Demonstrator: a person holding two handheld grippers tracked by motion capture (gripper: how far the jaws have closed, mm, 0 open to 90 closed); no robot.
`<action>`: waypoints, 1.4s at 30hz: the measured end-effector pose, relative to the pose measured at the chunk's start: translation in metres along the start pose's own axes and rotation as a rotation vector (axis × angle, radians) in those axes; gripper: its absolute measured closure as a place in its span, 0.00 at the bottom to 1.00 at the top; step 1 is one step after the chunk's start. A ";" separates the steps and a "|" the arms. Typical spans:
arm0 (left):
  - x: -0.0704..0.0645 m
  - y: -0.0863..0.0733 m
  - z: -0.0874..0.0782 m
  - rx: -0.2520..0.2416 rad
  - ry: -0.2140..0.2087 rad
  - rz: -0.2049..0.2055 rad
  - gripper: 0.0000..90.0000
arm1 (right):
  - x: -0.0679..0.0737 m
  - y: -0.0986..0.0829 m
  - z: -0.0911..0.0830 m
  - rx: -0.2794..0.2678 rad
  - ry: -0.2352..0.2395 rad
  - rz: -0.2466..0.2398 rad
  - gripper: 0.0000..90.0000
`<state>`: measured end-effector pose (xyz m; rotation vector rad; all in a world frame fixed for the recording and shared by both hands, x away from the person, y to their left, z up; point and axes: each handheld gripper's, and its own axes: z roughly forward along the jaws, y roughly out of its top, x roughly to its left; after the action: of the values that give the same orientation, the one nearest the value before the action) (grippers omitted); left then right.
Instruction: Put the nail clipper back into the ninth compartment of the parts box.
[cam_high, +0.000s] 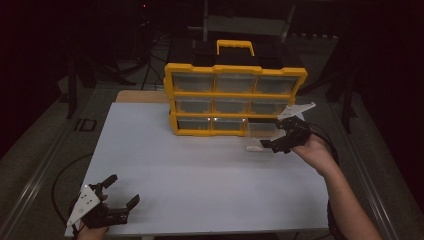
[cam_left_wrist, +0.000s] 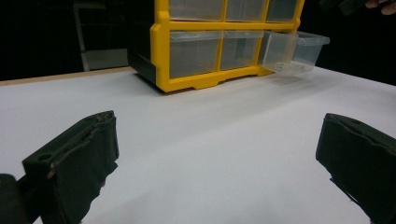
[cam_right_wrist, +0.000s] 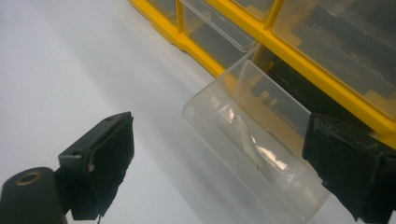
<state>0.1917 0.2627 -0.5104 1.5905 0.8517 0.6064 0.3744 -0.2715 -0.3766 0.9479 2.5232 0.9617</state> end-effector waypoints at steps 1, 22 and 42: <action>0.000 0.000 0.000 0.000 0.000 0.000 0.00 | 0.000 0.000 0.000 0.000 0.000 0.000 0.11; 0.000 0.000 0.000 -0.001 -0.001 -0.001 0.00 | 0.020 -0.065 -0.010 -0.121 -0.119 0.070 0.11; 0.000 0.000 0.000 0.000 -0.002 -0.002 0.00 | 0.041 -0.122 0.001 -0.210 -0.077 0.106 0.11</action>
<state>0.1918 0.2631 -0.5100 1.5898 0.8513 0.6037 0.2857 -0.3120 -0.4602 1.0399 2.2752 1.1714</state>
